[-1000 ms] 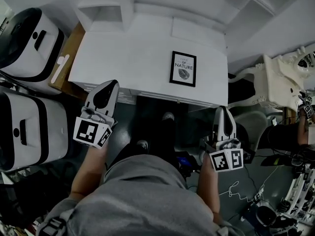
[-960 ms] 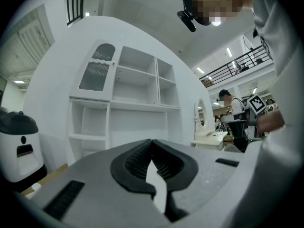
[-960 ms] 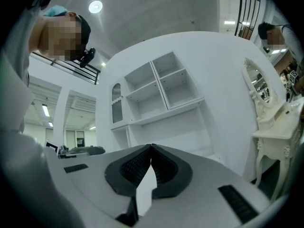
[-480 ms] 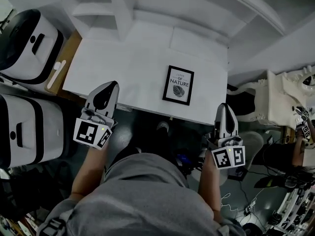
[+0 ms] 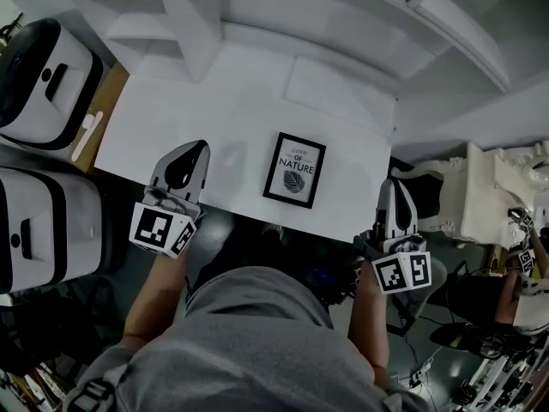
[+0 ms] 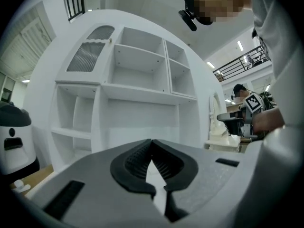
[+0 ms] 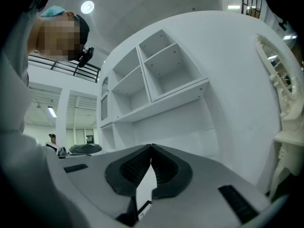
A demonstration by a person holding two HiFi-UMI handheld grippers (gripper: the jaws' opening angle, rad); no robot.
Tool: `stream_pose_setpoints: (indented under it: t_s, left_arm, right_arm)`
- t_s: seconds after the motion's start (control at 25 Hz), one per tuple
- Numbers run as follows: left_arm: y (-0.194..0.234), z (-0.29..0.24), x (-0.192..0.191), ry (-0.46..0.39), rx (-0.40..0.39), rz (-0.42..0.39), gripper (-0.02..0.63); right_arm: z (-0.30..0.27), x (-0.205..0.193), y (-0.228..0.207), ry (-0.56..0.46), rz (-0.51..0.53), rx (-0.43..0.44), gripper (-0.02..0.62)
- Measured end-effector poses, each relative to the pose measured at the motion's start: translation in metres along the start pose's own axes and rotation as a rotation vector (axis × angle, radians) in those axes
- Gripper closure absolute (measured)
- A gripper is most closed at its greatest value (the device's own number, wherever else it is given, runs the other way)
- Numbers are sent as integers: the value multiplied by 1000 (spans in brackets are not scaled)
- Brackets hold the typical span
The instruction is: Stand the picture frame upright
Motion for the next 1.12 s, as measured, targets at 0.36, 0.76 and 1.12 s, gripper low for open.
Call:
stream_pose_setpoints:
  t_s: [0.36, 0.76, 1.12]
  left_arm:
    - [-24, -55, -12, 19, 4, -11, 598]
    - [-26, -73, -33, 95, -23, 13, 598]
    - [-24, -101, -41, 163, -147, 16, 598]
  right_arm:
    - [-25, -20, -51, 35, -42, 71, 569]
    - [-44, -39, -53, 71, -84, 87, 569]
    - [-56, -45, -35, 99, -124, 45, 569]
Point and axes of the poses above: the fingertips, and each gripper's own axes: z backward along the fingers, y to its left, x out of its top, the point moved 7 cm from there along z, backward along the fingers, and after that the axes turned 13 degrees about z, right-handed, at the moved point
